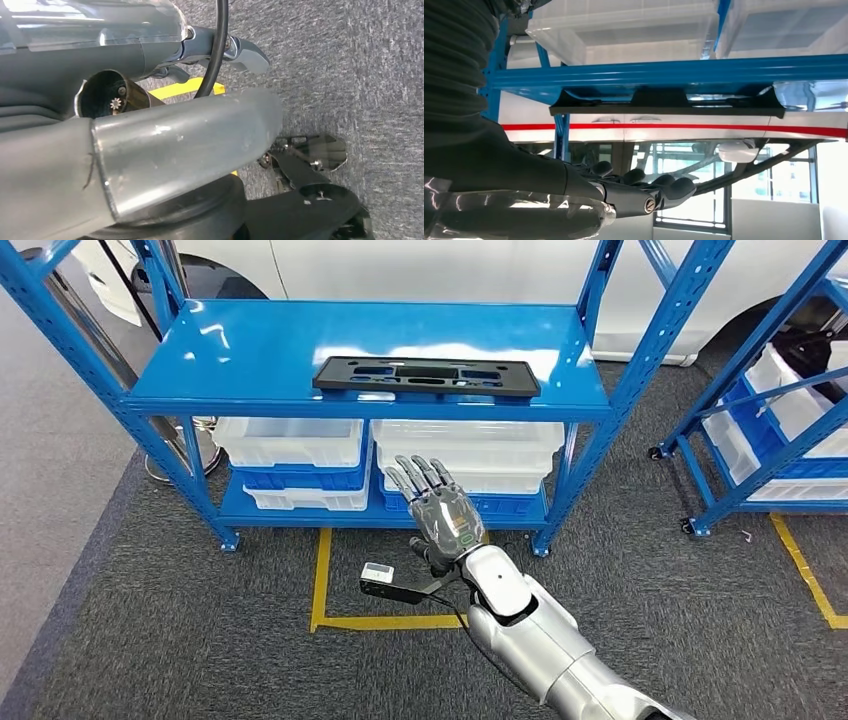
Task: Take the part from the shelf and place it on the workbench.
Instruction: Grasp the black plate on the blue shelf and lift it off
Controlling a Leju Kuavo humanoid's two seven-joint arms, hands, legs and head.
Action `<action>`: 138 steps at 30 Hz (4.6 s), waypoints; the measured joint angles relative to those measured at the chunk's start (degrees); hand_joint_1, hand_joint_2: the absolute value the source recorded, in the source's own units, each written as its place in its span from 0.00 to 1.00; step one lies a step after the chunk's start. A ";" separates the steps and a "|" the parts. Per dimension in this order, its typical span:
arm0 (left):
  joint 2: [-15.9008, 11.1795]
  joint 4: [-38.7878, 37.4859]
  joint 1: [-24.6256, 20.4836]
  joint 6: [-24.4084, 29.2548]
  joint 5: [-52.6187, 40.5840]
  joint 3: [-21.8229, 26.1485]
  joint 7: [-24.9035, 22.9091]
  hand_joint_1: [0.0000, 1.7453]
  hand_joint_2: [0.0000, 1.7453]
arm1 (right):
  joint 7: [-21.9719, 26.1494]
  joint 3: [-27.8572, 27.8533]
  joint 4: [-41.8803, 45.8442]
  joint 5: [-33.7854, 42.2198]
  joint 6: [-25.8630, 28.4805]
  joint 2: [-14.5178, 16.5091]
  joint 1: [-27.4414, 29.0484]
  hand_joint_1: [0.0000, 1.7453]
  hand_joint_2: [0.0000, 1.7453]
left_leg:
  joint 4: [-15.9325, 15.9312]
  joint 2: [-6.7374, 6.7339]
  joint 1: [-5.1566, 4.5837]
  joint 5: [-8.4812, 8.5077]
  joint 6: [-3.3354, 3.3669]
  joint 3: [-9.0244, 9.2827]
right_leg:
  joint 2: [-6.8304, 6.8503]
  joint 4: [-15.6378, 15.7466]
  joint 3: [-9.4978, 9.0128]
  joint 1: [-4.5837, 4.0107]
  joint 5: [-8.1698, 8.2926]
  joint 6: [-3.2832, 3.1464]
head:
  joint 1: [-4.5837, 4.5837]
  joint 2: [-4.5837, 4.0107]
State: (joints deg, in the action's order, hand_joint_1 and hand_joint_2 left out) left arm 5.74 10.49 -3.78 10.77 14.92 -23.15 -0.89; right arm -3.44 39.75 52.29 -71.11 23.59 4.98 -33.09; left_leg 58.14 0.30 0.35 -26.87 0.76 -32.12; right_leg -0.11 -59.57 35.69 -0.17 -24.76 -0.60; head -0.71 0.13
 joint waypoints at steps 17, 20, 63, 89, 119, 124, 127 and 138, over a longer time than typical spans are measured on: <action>0.05 0.00 -0.43 -0.04 -0.46 -0.34 -0.24 0.00 0.00 | 0.57 1.29 -0.20 1.94 -1.02 0.79 -1.22 0.00 1.00 | 0.91 0.06 0.66 1.90 -0.80 -2.91 | -0.25 0.14 -2.14 0.51 -2.32 0.62 | 0.13 0.00; 0.03 0.00 -0.41 -0.04 -0.51 -0.35 -0.44 0.00 0.00 | 0.56 1.40 -0.23 2.27 -0.99 0.78 -1.61 0.00 1.00 | 0.50 0.00 0.85 1.89 0.27 -2.49 | -0.15 -4.40 0.02 0.79 -4.94 1.39 | 0.12 0.00; -0.09 -0.07 0.03 0.18 -0.93 -0.45 -1.64 0.00 0.00 | 0.34 2.17 -1.05 3.93 -1.06 0.56 -1.21 0.00 1.00 | -0.45 0.02 0.39 -0.98 -0.94 0.97 | -0.21 0.39 0.24 0.08 0.28 -0.35 | 0.15 0.00; -0.26 -0.26 0.52 0.18 -1.11 -0.81 -1.64 0.00 0.00 | 0.42 2.22 -0.67 4.73 -0.99 0.03 -0.41 0.00 1.00 | -0.79 0.09 0.45 -1.34 0.53 2.70 | 0.09 -4.23 3.11 0.93 -0.15 1.46 | 0.10 0.00; -0.33 -0.40 0.49 -0.28 -0.65 -1.05 -1.05 0.00 0.00 | 1.62 3.57 -3.52 6.15 -6.84 -0.34 -2.43 0.00 1.00 | -0.57 0.12 0.28 0.42 0.87 0.34 | 0.00 -6.27 3.46 0.99 -0.81 1.42 | -0.07 0.00; -0.33 -0.39 0.15 -0.30 -0.54 -1.05 -0.99 0.00 0.00 | 1.63 3.63 -3.68 6.17 -7.07 -0.30 -2.72 0.00 1.00 | -0.32 0.11 0.14 -0.99 -0.66 0.91 | -0.17 0.09 0.48 0.53 0.22 0.09 | -0.02 0.00; -0.34 -0.39 0.16 -0.30 -0.51 -1.04 -0.99 0.00 0.00 | 1.66 3.64 -3.69 6.18 -7.26 -0.15 -2.98 0.00 1.00 | 3.45 0.00 0.32 -3.11 -1.50 -0.53 | -0.20 0.77 -0.67 0.79 -0.27 -0.98 | 0.03 0.00; -0.34 -0.42 0.31 -0.33 -0.45 -1.03 -0.97 0.00 0.00 | 1.80 4.09 -4.30 6.32 -8.04 0.32 -3.36 0.00 1.00 | 0.79 0.05 -0.25 3.15 -0.34 -3.62 | -0.26 0.82 -4.46 0.12 -3.75 -0.31 | 0.03 0.00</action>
State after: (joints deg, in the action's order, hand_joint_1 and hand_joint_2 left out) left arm 5.40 10.08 -3.47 10.44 14.47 -24.17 -1.86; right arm -1.64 43.84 47.99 -64.79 15.55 5.29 -36.45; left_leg 58.93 0.35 0.11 -23.73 0.42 -35.75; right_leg -0.36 -58.75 31.23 -0.04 -28.51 -0.91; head -0.68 0.13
